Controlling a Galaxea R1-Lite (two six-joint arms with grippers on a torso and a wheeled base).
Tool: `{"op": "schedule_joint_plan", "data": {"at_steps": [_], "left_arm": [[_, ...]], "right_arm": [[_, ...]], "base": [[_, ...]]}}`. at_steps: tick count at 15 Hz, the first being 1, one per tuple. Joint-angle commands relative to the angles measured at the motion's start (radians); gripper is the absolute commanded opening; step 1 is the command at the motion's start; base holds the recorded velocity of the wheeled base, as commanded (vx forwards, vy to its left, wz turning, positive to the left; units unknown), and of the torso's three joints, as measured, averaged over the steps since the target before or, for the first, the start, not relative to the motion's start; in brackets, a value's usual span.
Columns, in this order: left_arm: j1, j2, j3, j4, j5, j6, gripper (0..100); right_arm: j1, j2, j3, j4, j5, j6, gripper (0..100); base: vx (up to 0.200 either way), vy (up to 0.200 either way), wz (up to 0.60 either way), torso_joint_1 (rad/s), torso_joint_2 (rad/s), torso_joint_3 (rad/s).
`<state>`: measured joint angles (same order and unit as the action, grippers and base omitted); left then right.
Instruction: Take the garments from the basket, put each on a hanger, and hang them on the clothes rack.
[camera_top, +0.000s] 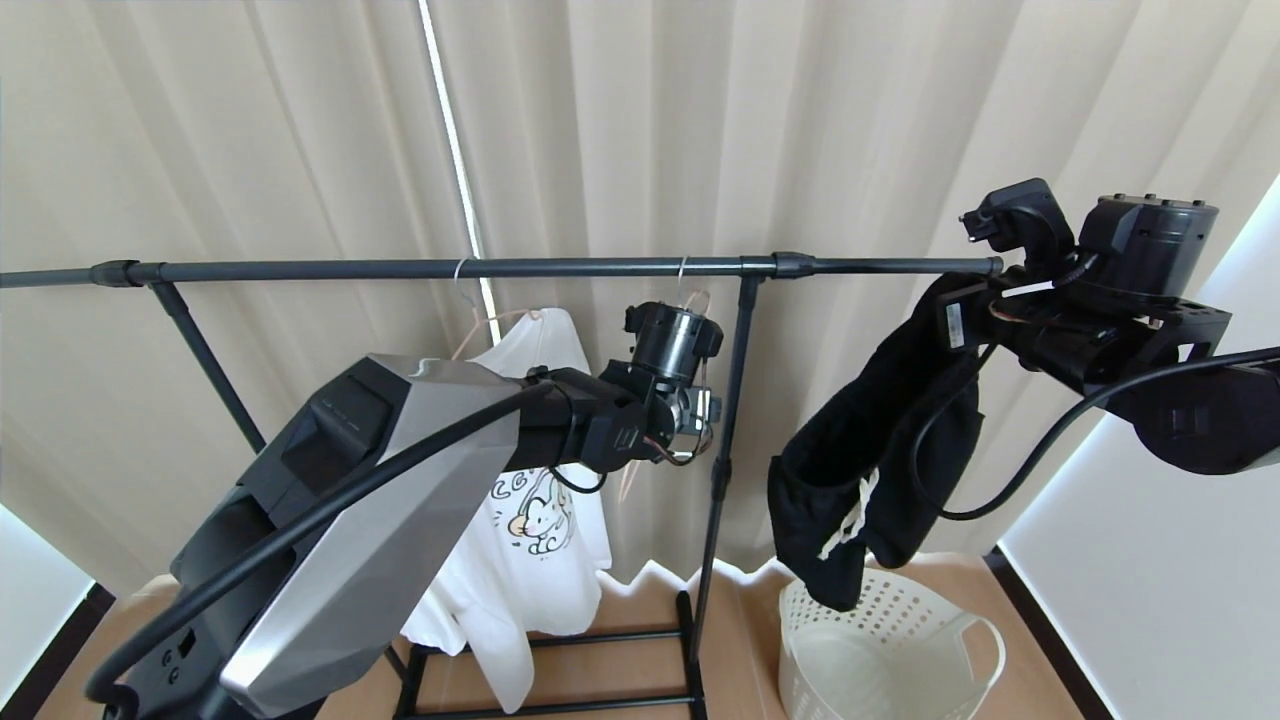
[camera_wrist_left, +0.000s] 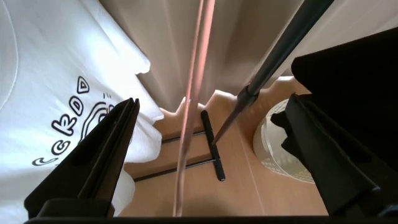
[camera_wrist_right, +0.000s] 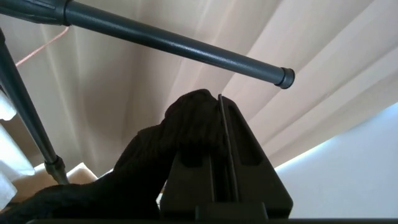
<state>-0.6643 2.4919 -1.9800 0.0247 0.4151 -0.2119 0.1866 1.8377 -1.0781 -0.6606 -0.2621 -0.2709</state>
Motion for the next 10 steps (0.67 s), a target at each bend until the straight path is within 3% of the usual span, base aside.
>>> {"op": "schedule_joint_plan", "data": {"at_steps": [1,10], "left_arm": [[0.0,0.027,-0.003,0.0,0.001,-0.004,100],[-0.009,0.015,-0.003,0.0,0.001,-0.021,100]], "right_arm": [[0.001,-0.003,0.0,-0.001,0.0,-0.001,0],[0.001,-0.003,0.0,-0.001,0.0,-0.001,0]], "base": [[0.0,0.0,0.0,0.0,0.0,0.0],[0.0,0.0,0.0,0.0,0.0,0.0]]}}
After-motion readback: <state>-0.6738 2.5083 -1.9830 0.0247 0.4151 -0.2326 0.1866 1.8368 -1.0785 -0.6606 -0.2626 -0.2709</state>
